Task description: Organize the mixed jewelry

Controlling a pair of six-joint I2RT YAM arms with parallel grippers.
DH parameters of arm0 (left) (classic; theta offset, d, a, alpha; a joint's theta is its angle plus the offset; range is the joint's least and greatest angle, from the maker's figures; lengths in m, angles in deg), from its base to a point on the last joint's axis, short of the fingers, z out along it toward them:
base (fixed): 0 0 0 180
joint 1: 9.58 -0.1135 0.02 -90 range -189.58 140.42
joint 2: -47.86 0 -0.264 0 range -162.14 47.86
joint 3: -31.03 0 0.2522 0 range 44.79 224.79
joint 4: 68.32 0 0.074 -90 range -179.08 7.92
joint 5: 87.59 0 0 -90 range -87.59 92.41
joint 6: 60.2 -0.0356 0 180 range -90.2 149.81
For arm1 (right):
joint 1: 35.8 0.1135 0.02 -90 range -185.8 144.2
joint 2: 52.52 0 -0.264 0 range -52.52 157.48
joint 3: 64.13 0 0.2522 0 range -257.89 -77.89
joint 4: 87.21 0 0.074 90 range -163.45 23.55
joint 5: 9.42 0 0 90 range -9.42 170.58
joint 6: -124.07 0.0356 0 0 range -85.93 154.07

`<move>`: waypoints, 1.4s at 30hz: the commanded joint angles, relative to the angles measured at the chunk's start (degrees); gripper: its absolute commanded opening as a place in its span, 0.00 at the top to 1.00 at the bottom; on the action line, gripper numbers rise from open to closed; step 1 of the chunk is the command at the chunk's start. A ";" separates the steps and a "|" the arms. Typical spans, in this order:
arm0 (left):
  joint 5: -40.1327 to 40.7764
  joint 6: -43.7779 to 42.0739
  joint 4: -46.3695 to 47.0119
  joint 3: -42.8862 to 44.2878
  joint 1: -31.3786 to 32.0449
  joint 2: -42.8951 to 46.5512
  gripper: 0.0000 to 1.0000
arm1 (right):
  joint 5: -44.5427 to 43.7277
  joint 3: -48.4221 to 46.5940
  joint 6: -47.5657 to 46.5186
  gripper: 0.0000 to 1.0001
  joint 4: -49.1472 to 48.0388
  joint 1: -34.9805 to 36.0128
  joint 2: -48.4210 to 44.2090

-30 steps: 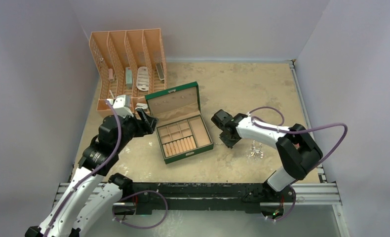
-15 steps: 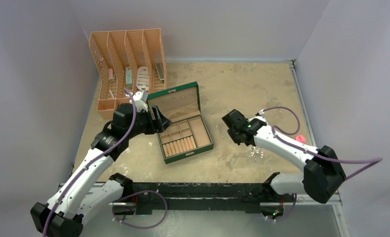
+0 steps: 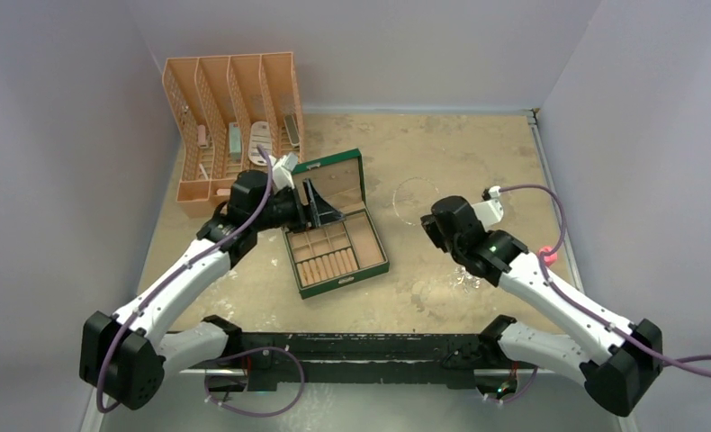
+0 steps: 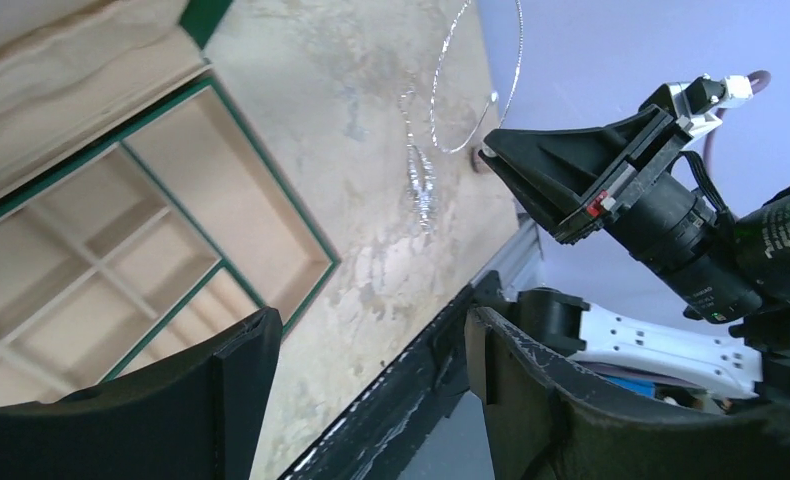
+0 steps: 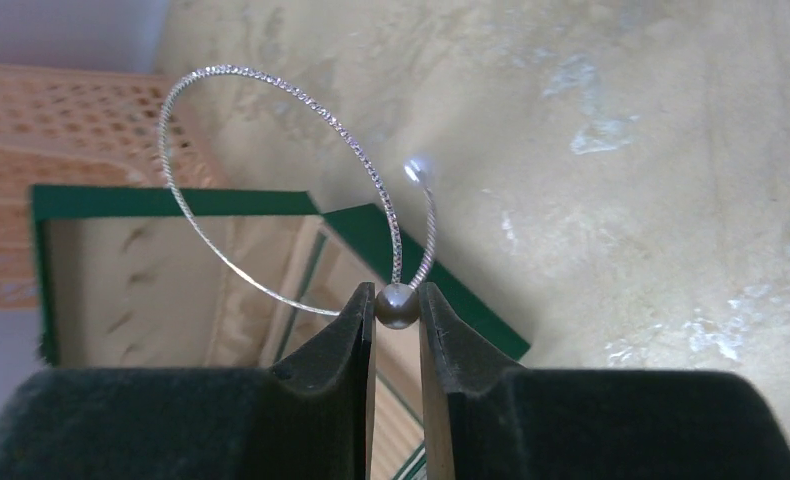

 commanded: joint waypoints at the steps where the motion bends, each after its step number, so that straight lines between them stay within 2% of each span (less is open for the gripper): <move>1: -6.49 4.44 14.95 1.87 1.12 -2.96 0.32 | 3.54 -2.52 -6.63 0.83 -5.77 -0.22 -4.38; 4: -5.32 4.20 20.86 3.41 3.34 -5.09 0.31 | 7.73 -3.04 -7.27 0.82 -7.67 -0.22 -6.33; 10: 4.16 -2.83 20.87 8.87 10.60 -10.86 0.29 | 14.55 -2.66 -7.88 0.82 -11.72 -0.23 -7.95; 17: 10.63 -4.83 23.87 10.13 11.10 -14.17 0.28 | 19.58 -2.35 -8.16 0.81 -15.60 -0.22 -8.28; 20: 10.79 -5.53 23.97 11.56 11.10 -15.10 0.33 | 20.31 -2.58 -8.38 0.81 -15.86 -0.23 -7.99; 25: 11.27 -7.06 24.05 12.31 11.07 -15.09 0.55 | 21.04 -2.62 -8.57 0.81 -16.34 -0.23 -7.70; 30: 11.26 -8.07 23.80 11.74 11.10 -13.56 0.84 | 20.82 -1.82 -8.58 0.81 -16.43 -0.22 -7.48; 32: 10.62 -9.06 23.95 11.52 11.07 -13.02 0.99 | 20.41 -1.55 -9.06 0.80 -16.43 -0.22 -7.17; 35: 10.56 -11.99 22.52 12.04 11.11 -12.34 1.00 | 20.41 -1.29 -11.31 0.69 -17.15 -0.22 -6.54; 39: 12.41 -16.39 18.55 13.30 10.99 -10.35 1.00 | 21.42 -1.56 -17.00 0.37 -19.55 -0.25 -5.69; 41: 12.71 -19.41 15.75 14.46 10.93 -9.38 1.00 | 22.17 -2.38 -22.33 0.27 -21.02 -0.22 -4.79; 42: 12.87 -21.10 13.87 15.32 10.94 -9.04 1.00 | 22.86 -2.61 -25.77 0.25 -22.51 -0.22 -4.37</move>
